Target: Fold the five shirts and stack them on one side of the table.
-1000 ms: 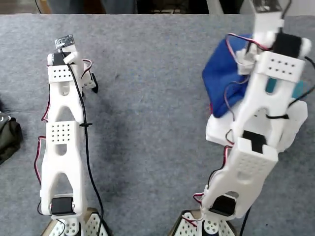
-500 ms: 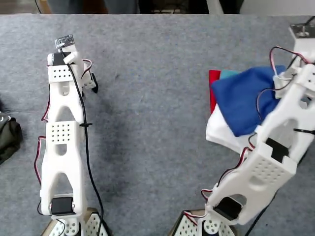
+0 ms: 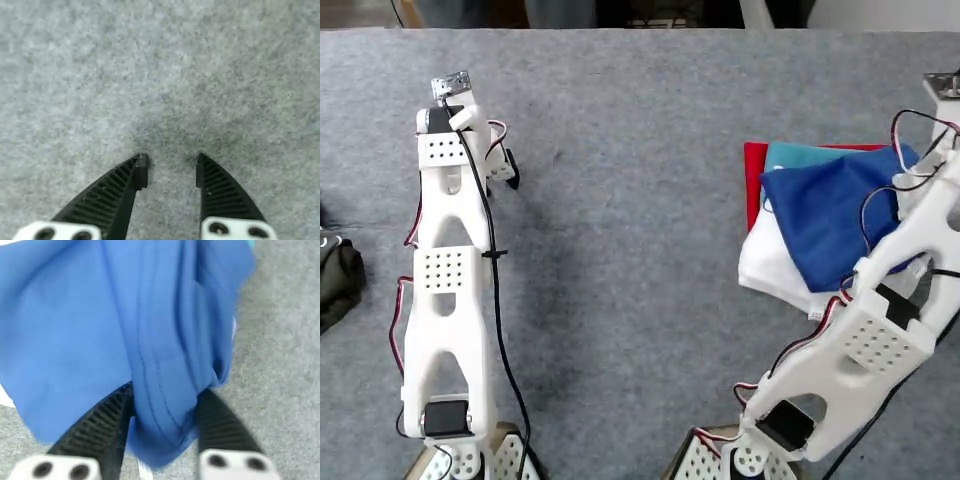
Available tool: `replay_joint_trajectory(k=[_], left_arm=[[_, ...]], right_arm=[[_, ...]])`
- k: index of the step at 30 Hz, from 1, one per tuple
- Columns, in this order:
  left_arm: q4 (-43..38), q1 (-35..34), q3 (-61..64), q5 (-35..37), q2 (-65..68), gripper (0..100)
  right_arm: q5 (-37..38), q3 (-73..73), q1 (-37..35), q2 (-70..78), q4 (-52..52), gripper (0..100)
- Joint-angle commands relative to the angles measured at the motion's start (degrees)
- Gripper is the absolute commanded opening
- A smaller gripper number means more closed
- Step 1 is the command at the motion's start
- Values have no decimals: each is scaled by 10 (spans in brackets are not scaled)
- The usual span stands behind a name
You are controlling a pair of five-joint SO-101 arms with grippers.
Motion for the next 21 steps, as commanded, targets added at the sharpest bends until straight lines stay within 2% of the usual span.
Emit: replay_joint_trajectory(k=[1,4,8,10,13,16,21], left_arm=[[2,-16,0,-4,2,166],[2,-16,0,-4,2,166],[2,-16,0,-4,2,166],[2,-16,0,-4,2,166],[2,-16,0,-4,2,166],[2,-16,0,-4,2,166],[2,-16,0,-4,2,166]], right_arm=[[3,-35,18,-7,-1,408],[1,-71,23,-7,-1,387],[-19,-97,22,-7,0,296],[-59,-100,19,-7,0,201],[-102,-94,15,-2,-1,7],[-136,-75,17,11,-1,54],[-149,-38,24,92,-73,18]])
